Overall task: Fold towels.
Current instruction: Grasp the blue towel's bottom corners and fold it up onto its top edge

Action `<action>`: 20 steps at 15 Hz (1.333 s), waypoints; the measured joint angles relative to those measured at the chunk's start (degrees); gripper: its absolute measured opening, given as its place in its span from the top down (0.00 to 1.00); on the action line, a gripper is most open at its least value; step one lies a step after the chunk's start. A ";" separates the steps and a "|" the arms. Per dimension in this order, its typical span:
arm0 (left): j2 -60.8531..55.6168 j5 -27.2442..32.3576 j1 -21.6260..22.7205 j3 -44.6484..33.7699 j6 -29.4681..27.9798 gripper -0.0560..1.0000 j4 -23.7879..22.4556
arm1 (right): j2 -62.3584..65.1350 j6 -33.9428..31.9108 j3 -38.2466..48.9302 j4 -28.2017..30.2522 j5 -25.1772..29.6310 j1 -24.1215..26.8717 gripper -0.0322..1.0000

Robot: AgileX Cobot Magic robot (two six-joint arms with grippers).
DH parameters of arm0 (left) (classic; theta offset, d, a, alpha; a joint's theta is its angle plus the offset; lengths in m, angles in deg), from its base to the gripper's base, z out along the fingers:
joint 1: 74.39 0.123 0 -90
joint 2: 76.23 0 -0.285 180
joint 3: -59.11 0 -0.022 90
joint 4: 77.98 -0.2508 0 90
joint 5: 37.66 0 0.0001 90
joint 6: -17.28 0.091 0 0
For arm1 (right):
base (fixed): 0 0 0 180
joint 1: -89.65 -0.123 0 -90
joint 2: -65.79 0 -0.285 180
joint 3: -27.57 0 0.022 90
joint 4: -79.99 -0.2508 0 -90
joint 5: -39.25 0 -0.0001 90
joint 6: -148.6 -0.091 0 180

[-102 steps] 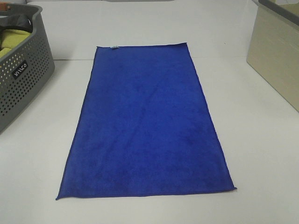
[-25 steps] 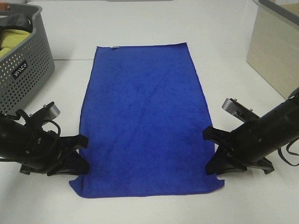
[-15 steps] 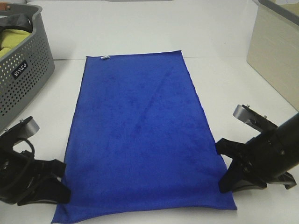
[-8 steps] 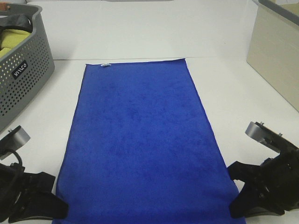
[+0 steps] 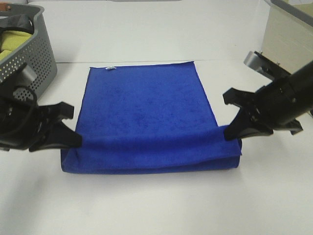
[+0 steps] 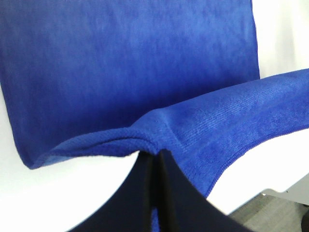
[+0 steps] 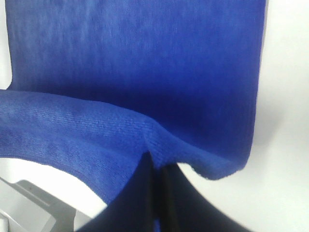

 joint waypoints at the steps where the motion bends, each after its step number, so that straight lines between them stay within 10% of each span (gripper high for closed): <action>1: 0.97 -0.57 0.00 3.44 -3.15 0.94 -3.15 | -2.12 -1.32 -4.53 1.66 1.09 0.00 0.97; 7: 14.61 -3.95 0.17 24.64 -12.83 0.94 -17.76 | -19.71 -8.42 -37.41 9.80 10.08 0.00 0.97; 16: 36.55 -3.95 6.25 54.14 -13.06 0.94 -19.31 | -47.90 -12.49 -79.58 12.95 13.58 0.00 0.97; 20: 47.38 -5.33 6.25 66.86 -12.20 0.94 -19.37 | -57.24 -12.49 -89.21 13.01 7.05 0.00 0.97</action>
